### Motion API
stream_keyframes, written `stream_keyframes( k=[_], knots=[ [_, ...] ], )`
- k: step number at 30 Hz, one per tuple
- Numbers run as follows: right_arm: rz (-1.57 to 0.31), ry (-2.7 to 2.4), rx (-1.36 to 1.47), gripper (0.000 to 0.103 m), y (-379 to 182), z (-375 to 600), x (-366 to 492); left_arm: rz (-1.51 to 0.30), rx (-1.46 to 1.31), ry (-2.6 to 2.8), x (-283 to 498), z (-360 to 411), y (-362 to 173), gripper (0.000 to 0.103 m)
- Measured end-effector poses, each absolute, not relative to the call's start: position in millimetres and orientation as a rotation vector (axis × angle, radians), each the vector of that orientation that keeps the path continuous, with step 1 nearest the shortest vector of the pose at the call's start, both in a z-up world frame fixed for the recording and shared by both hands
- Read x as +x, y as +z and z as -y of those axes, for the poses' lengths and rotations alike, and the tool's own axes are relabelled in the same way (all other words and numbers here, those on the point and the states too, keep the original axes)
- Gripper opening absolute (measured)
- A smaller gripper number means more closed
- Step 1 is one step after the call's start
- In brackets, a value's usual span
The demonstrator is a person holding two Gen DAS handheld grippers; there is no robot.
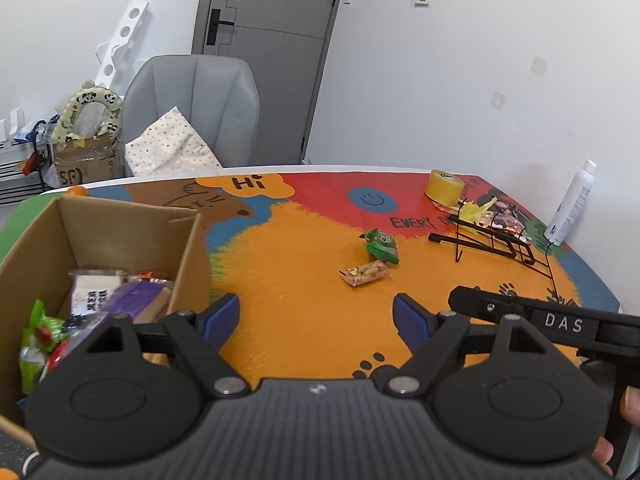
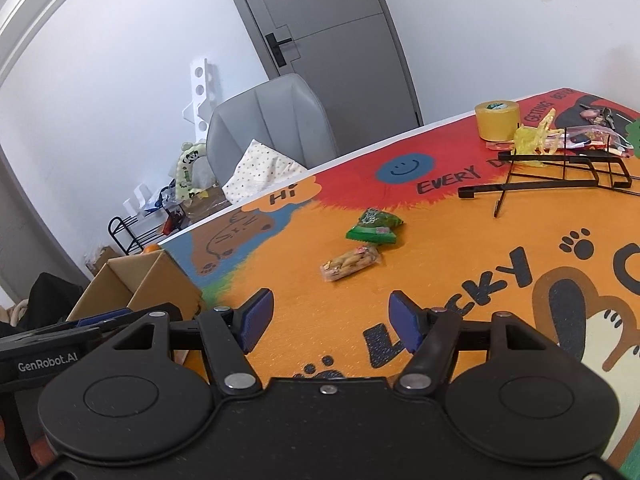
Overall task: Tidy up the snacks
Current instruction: 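Withdraw both grippers from the box toward the green and peanut packets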
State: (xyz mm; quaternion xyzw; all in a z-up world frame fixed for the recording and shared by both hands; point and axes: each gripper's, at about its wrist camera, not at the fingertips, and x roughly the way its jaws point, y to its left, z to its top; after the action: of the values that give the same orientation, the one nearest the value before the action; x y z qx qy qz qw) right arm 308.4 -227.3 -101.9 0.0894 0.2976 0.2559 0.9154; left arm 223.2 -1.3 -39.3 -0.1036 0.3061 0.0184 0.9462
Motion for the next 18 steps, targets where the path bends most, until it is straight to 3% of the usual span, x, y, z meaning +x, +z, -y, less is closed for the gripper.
stream_keyframes(
  k=[18],
  knots=[
    [-0.633, 0.495, 0.214, 0.065, -110.2, 239.0, 353.1, -0.69, -0.195, -0.005, 282.7, 22.7, -58.4, 0.082]
  ],
)
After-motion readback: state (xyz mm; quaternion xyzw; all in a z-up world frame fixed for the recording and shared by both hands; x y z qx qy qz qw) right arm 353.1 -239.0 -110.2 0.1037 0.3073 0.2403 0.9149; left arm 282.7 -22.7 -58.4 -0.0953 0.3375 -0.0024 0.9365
